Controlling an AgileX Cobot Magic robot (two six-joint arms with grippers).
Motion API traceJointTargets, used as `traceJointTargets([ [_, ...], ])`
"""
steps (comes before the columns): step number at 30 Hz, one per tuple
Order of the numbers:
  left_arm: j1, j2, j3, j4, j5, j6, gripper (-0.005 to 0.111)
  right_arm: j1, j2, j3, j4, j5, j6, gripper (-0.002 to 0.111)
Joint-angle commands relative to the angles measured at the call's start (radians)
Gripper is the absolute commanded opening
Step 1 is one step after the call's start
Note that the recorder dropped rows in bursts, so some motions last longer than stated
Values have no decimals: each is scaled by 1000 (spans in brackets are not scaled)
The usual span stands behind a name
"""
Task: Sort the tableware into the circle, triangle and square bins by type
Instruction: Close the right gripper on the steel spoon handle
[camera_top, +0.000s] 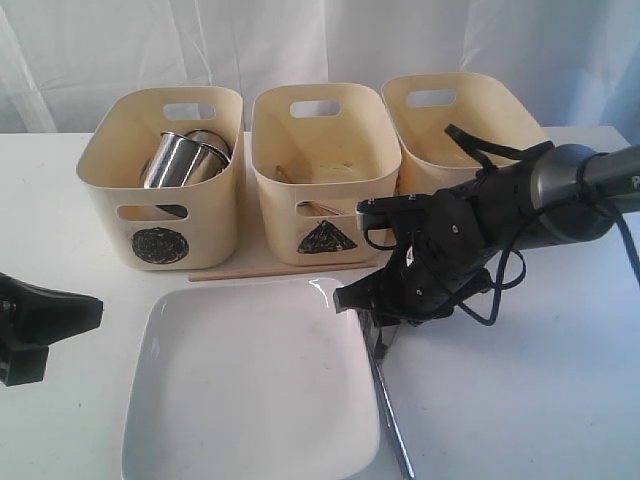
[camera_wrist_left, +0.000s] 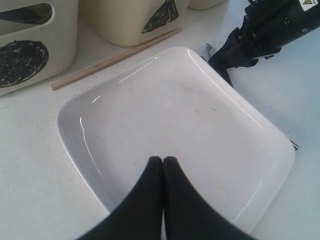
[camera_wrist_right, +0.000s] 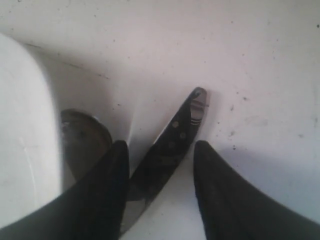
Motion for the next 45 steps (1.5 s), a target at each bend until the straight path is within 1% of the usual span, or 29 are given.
traceJointTargets([
  [1,1,-7,4,-5,15,-3,0,-6,17,-2,-10,35,1,39],
  [5,1,-7,4,-5,15,-3,0,-6,17,-2,-43,75,1,32],
  [10,1,-7,4,-5,15,-3,0,-6,17,-2,-63,97,1,28],
  [15,1,-7,4,-5,15,-3,0,-6,17,-2,-130,140,-1,21],
  [19,1,-7,4,-5,15,-3,0,-6,17,-2,-204,191,-1,21],
  [28,1,-7,4,-5,19,-3,0,-6,17,-2,-258,204,-1,21],
  [29,1,-7,4,-5,19,-3,0,-6,17,-2,-274,207,-1,22],
  [32,1,-7,4,-5,21,-3,0,-6,5,-2,-291,216,-1,32],
  [35,1,-7,4,-5,21,-3,0,-6,-24,-2,-291,221,-1,51],
  [36,1,-7,4,-5,21,-3,0,-6,-41,-2,-291,228,-1,57],
  [37,1,-7,4,-5,21,-3,0,-6,-52,-2,-291,238,-1,59],
  [42,1,-7,4,-5,21,-3,0,-6,-122,-2,-295,391,-11,57],
  [43,1,-7,4,-5,19,-3,0,-6,-141,-2,-287,459,-11,57],
  [45,1,-7,4,-5,15,-3,0,-6,-165,15,-226,486,-36,57],
])
